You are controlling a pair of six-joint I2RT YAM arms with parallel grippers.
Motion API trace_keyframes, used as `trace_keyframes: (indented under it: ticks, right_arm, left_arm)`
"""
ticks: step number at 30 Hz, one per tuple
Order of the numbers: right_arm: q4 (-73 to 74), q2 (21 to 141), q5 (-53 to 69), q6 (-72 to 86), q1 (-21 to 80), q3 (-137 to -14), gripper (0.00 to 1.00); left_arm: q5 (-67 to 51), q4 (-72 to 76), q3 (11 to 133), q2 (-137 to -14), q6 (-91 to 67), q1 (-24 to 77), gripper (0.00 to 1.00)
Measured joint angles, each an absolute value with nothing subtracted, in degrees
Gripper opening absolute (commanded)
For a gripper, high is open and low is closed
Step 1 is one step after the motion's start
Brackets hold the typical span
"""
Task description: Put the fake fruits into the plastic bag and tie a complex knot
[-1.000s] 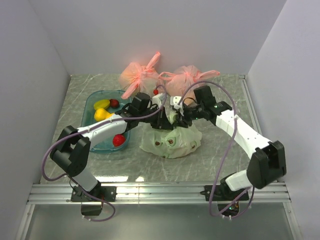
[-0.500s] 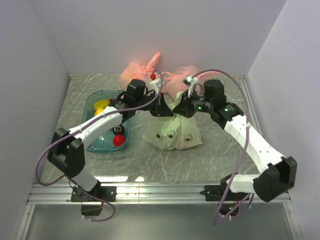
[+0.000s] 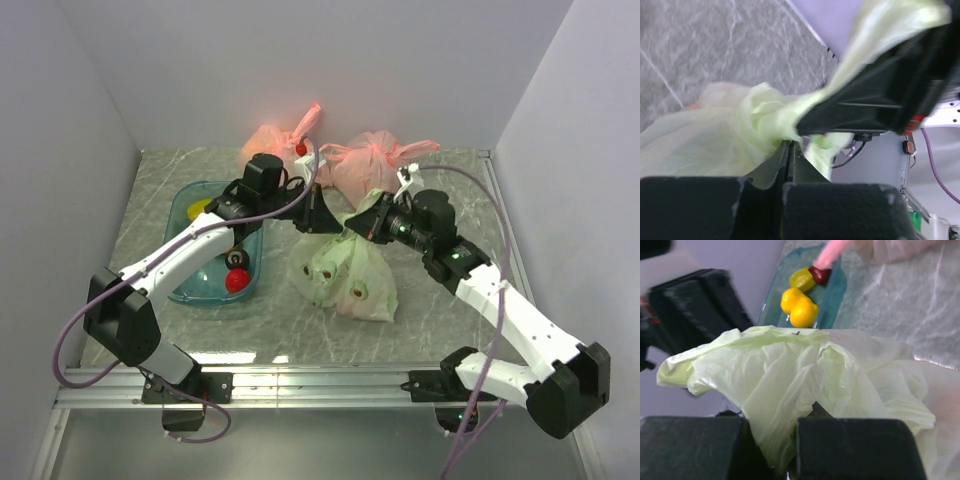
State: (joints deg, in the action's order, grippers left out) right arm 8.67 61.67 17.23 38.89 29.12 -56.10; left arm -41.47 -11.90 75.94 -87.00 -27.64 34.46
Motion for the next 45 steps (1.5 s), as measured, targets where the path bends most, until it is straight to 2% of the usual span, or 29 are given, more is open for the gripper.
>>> trace_keyframes:
  ticks: [8, 16, 25, 27, 28, 30, 31, 32, 33, 35, 38, 42, 44, 45]
  right_arm:
    - [-6.2, 68.55, 15.55, 43.97, 31.81, -41.87, 0.0]
    - [-11.0, 68.66, 12.91, 42.44, 32.03, -41.39, 0.0]
    - [-4.99, 68.23, 14.26, 39.97, 33.19, -41.45, 0.0]
    - [-4.8, 67.96, 14.22, 39.22, 33.39, -41.43, 0.07]
    - [-4.84, 67.66, 14.15, 38.87, 33.69, -41.43, 0.26]
    - [-5.48, 67.16, 13.63, 37.74, 33.67, -41.43, 0.41]
    - [-6.2, 66.89, 13.74, 37.12, 33.5, -41.58, 0.55]
    - [-6.24, 66.54, 13.61, 35.88, 33.39, -42.02, 0.63]
    - [-5.67, 66.15, 13.91, 34.35, 33.15, -42.65, 0.75]
    - [-2.7, 64.71, 17.23, 30.98, 32.91, -44.84, 0.81]
    - [3.84, 61.49, 23.53, 24.73, 32.01, -48.9, 0.83]
    - [13.63, 57.63, 32.71, 16.8, 24.21, -55.02, 0.81]
    - [17.67, 56.71, 36.42, 14.33, 18.28, -57.04, 0.72]
    - [19.22, 56.62, 37.91, 13.3, 15.31, -57.54, 0.59]
  left_arm:
    - [-43.4, -16.21, 73.95, -90.37, -29.91, 31.2, 0.0]
    - [-48.36, -14.35, 70.61, -89.95, -32.12, 30.7, 0.0]
    - [-35.99, -10.96, 63.13, -89.19, -26.59, 37.87, 0.0]
    - [-34.76, -9.47, 62.94, -89.67, -26.92, 38.41, 0.0]
    - [-34.57, -8.45, 62.94, -90.02, -27.33, 38.52, 0.0]
    - [-34.79, -6.7, 62.7, -90.78, -28.56, 38.54, 0.0]
    - [-35.14, -5.76, 62.19, -91.11, -29.28, 38.57, 0.0]
    - [-35.79, -4.82, 61.43, -91.57, -30.0, 38.54, 0.0]
    - [-36.53, -4.08, 60.55, -91.96, -30.87, 38.44, 0.0]
    - [-37.34, -2.37, 59.42, -93.08, -32.27, 38.17, 0.0]
    - [-38.92, 0.23, 58.59, -93.76, -33.61, 37.41, 0.0]
    - [-40.66, 2.33, 58.46, -93.69, -33.93, 36.71, 0.0]
    - [-41.04, 2.55, 58.46, -93.56, -33.91, 36.62, 0.0]
    - [-41.23, 2.44, 58.46, -93.47, -33.89, 36.62, 0.0]
